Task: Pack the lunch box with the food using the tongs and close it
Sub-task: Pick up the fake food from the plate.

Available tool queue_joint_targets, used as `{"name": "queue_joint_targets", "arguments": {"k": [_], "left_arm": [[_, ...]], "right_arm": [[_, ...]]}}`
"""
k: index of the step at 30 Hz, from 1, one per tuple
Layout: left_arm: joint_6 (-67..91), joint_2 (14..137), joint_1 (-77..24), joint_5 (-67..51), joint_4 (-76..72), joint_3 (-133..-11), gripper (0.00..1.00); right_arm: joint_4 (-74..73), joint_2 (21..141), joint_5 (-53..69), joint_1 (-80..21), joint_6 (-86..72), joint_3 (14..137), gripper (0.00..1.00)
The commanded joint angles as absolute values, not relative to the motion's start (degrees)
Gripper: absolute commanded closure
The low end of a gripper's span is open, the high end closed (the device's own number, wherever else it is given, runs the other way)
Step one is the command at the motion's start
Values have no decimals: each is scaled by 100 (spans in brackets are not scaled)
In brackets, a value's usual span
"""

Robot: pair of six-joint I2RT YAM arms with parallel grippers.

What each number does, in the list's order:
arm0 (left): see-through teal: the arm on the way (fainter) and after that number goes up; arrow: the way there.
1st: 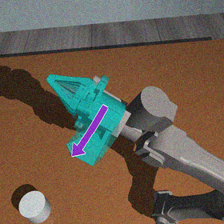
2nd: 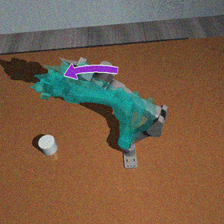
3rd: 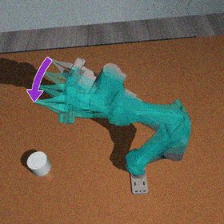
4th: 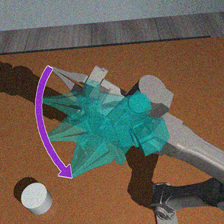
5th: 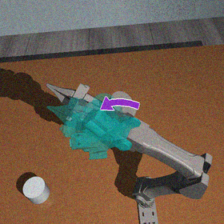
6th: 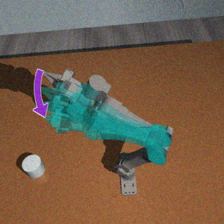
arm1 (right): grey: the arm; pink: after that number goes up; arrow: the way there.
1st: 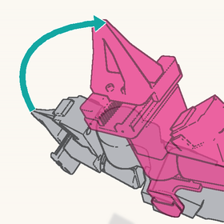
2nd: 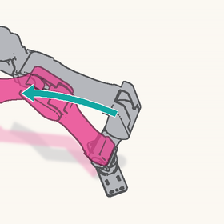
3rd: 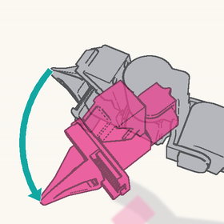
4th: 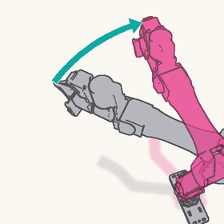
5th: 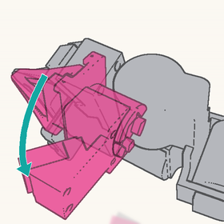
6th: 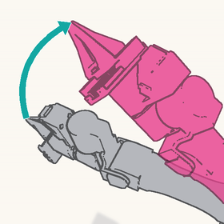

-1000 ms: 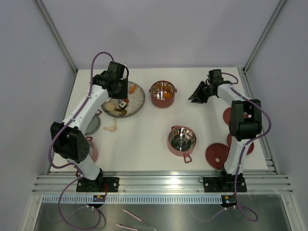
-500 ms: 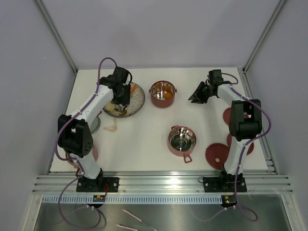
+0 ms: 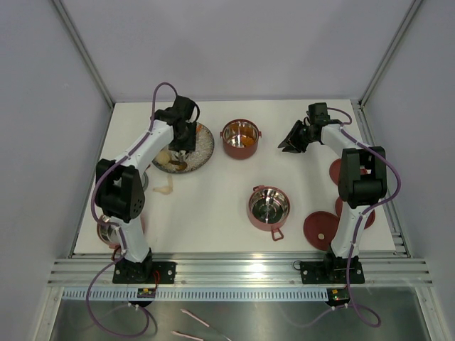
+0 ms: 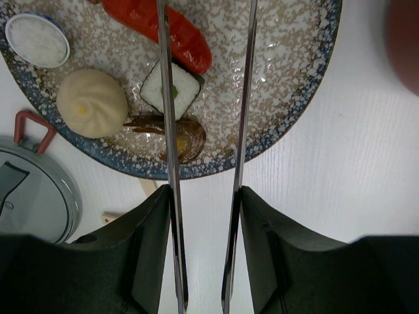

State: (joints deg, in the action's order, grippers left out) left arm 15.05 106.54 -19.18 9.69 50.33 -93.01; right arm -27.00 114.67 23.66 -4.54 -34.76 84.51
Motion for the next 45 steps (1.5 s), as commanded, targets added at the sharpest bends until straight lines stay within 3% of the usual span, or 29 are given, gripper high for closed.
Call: {"name": "queue_joint_targets", "arguments": {"k": [1,18,22,26,33,45], "left_arm": [[1521,10749,-1916,1090,5001,-9685,53],[1424,11004,-1749,897,5001,-9879,51],[1397,11004,-1749,844,4983,-9888,61],[1406,10838,-1758,853,4983,-9809,79],[1406,10267,-1758,835,5080,-9511,99],[1380,9387,-1775,440,5308,-9246,100]], "right_arm": [[-2610,11224,2496,-501,-3489,8473,66],[-2619,11276,2522,-501,-3498,8525,66],[-2645,11259,2514,-510,-3498,8552,66],[-2663,11250,2505,-501,-3472,8561,66],[-2681,11276,2514,-510,-3472,8596,66],[-2707,11276,2540,-510,-3489,8657,66]]}}
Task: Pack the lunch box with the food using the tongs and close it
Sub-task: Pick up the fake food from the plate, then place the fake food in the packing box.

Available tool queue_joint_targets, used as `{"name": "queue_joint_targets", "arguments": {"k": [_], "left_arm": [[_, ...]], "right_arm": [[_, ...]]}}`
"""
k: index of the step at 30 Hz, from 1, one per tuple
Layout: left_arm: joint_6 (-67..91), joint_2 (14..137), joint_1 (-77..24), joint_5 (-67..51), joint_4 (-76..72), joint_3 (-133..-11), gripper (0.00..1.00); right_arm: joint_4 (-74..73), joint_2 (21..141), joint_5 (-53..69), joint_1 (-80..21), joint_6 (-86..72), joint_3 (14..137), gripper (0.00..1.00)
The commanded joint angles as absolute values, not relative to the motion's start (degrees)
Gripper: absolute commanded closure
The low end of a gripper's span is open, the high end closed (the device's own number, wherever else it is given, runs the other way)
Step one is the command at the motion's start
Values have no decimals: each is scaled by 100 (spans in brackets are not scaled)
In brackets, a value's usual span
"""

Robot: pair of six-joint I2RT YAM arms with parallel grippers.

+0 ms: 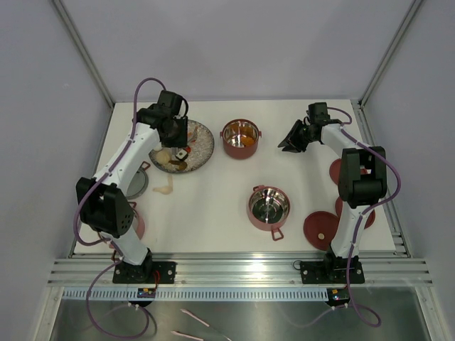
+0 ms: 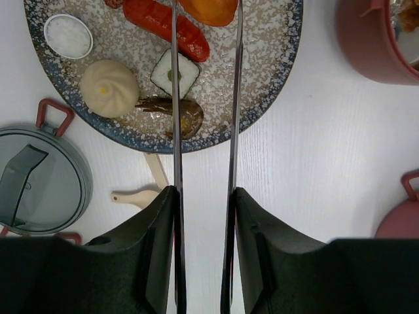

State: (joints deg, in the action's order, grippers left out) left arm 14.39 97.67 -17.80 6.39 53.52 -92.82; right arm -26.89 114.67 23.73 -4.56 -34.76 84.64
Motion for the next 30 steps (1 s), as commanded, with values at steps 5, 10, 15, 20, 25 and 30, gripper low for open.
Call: {"name": "queue_joint_targets", "arguments": {"k": [5,10,15,20,25,30], "left_arm": [[1362,9080,-1775,264,5352,-9228,100],[1380,8930,-1828,97,5440,-9272,100],[1371,8807,-2082,-87,5519,-9500,100],[1424,8885,-2556,-114,5528,-9861,100],[1494,9262,-2882,-220,5476,-10440,100],[1520,9807,-3190,-325,5458,-10959,100]], "right_arm": [[-2707,11285,2601,-536,-3498,8666,66],[-2725,11329,2593,-615,-3507,8710,66],[-2725,11329,2566,-659,-3516,8719,66],[-2742,11311,2558,-677,-3507,8727,66],[-2821,11215,2479,-677,-3445,8693,66],[-2786,11180,2479,-677,-3472,8596,66]]}}
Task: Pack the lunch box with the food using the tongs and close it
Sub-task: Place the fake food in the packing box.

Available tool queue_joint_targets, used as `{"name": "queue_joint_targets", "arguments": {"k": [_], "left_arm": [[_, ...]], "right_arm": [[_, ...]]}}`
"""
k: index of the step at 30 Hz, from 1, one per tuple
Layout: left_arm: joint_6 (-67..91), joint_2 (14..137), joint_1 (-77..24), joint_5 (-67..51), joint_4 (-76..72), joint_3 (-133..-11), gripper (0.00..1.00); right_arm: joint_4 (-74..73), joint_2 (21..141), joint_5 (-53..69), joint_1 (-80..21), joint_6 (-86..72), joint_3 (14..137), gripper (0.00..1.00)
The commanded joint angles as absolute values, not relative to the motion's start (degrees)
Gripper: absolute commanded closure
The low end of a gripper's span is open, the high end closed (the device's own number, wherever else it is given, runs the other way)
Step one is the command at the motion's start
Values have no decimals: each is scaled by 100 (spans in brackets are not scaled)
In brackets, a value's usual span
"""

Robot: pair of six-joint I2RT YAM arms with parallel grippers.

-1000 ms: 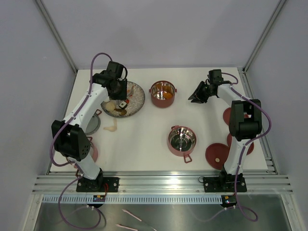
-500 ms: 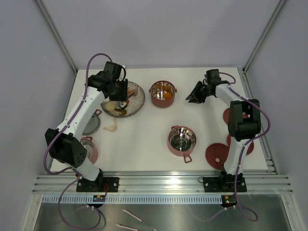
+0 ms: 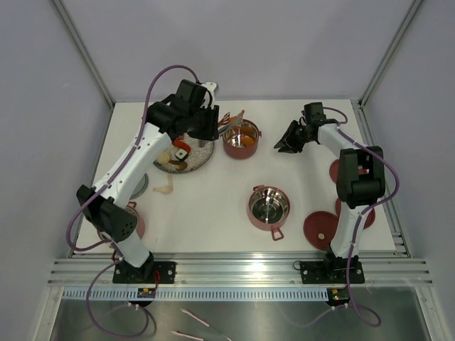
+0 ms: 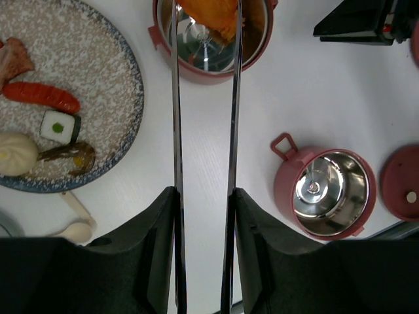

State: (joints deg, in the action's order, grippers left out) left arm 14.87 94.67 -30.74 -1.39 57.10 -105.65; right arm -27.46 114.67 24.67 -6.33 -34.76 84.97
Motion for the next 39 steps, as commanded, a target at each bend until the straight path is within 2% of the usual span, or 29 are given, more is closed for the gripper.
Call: {"name": "queue_joint_targets", "arguments": {"k": [1,8,12,17,25,28,39], "left_arm": [[1521,9904,-3217,-343,5475,-11038,100],[1503,10257,-3252,-229,5414,-11031,98],[1520,10309,-3252,-202,5353,-10855,75],[1529,10318,-3261,-272,5300,-10811,65],[1512,10318,-3252,-299,5335,-10802,64],[1521,10336,-3252,-316,5335,-10802,60],[1547,10354,-3252,-316,5361,-10872,59]], "right_arm": [[-2795,11171,2487,-677,-3480,8578,66],[-2795,11153,2461,-677,-3437,8534,66],[-2786,11215,2496,-685,-3463,8596,66],[-2830,11241,2487,-694,-3437,8648,66],[-2813,11232,2496,-694,-3445,8622,66],[-2830,11232,2496,-694,-3428,8622,66],[-2857,11232,2470,-694,-3366,8649,66]]}}
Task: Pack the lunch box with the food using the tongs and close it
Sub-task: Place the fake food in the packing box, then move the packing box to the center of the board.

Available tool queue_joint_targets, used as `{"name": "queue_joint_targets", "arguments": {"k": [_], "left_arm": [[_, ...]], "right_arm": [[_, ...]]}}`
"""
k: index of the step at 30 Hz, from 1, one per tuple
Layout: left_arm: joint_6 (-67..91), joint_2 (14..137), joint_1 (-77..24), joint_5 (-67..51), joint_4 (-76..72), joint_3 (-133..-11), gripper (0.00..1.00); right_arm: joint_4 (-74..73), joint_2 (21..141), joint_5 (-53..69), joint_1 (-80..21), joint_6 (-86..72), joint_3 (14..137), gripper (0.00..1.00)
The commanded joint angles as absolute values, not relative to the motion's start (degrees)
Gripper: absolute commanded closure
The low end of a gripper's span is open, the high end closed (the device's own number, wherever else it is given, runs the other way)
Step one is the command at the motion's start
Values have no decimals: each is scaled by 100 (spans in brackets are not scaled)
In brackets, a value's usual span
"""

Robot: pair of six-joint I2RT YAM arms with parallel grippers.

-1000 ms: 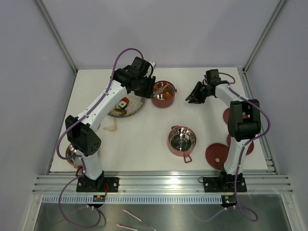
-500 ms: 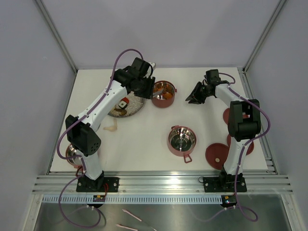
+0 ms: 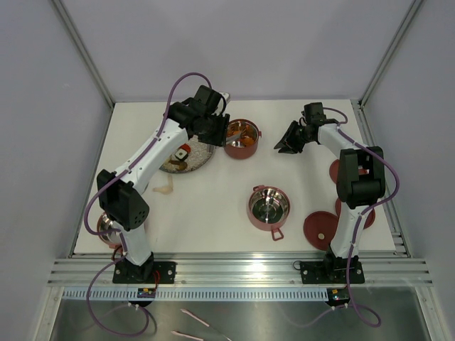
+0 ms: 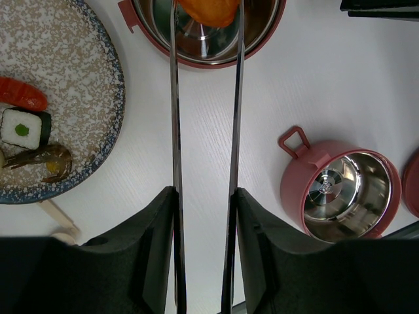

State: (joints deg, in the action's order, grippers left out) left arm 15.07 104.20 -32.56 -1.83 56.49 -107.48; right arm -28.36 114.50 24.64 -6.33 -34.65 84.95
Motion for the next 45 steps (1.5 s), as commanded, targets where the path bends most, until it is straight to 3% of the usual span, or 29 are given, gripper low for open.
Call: {"name": "queue_joint_targets", "arguments": {"k": [1,10,13,14,17,29,45], "left_arm": [[1547,10354,-3252,-316,5361,-10863,59],[1529,10327,-3261,-334,5361,-10811,55],[1547,10292,-3252,-299,5344,-10784,65],[1547,10275,-3261,-290,5344,-10775,79],[1547,10204,-3252,-290,5326,-10775,88],[1547,9519,-3182,298,5607,-10627,88],[1837,8157,-2075,756,4966,-8439,95]], "right_arm": [[-2856,11224,2470,-694,-3366,8648,66],[-2848,11232,2470,-694,-3366,8622,66],[-2848,11241,2470,-694,-3366,8622,66],[-2856,11241,2470,-694,-3366,8613,66],[-2856,11241,2470,-694,-3366,8613,66],[-2856,11154,2339,-694,-3331,8543,66],[-3146,10196,1275,-694,-2989,8244,66]]}}
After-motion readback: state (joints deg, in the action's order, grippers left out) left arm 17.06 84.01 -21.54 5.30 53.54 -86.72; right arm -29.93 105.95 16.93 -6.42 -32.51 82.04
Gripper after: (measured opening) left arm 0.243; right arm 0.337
